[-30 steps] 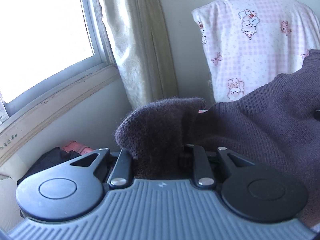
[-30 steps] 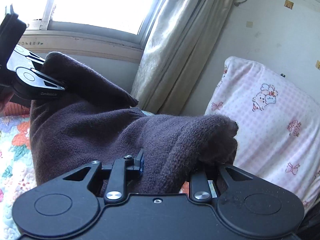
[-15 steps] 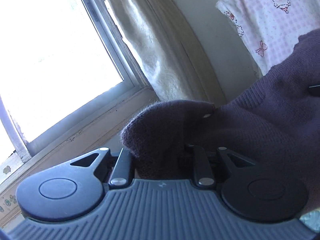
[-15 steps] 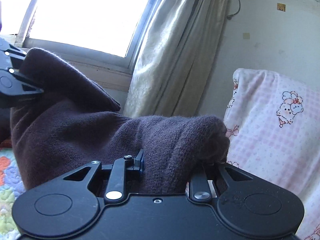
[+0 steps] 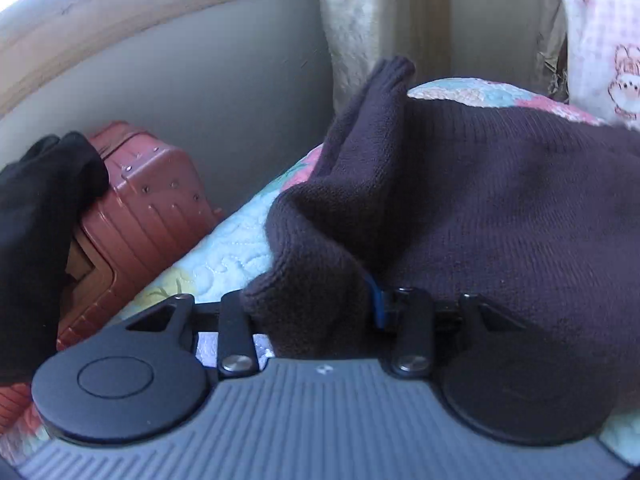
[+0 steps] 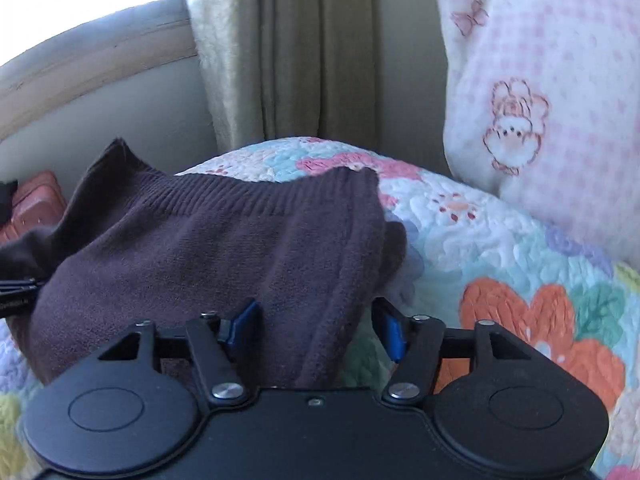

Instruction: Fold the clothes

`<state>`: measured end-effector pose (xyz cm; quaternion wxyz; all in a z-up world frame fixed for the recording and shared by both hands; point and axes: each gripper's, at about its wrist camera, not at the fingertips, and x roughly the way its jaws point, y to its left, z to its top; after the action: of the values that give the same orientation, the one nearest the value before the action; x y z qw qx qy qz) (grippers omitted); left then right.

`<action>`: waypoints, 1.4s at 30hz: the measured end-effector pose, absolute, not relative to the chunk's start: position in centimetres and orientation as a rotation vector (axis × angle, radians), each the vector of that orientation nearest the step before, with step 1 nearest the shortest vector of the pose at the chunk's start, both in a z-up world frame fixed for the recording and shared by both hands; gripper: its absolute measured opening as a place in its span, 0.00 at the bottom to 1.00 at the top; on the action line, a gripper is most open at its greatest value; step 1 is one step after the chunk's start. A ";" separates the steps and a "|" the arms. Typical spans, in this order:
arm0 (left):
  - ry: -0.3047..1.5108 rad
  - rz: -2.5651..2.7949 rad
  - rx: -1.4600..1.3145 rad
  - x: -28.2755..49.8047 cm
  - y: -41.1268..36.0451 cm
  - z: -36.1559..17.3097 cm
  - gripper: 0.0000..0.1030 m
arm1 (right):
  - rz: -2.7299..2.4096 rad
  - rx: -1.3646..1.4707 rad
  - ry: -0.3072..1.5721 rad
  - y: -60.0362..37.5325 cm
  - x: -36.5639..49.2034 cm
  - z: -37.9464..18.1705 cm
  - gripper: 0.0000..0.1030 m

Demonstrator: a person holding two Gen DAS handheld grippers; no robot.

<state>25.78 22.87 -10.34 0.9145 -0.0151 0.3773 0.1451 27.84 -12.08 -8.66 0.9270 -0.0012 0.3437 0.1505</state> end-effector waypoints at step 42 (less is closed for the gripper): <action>0.803 0.186 0.001 -6.1 5.6 0.0 0.96 | 0.194 0.010 0.788 -15.4 -3.7 -1.9 0.90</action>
<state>-6.09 5.60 -0.02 0.9164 0.0004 0.3900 0.0905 -3.75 -15.40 -1.87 0.9188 0.0049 0.3833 0.0945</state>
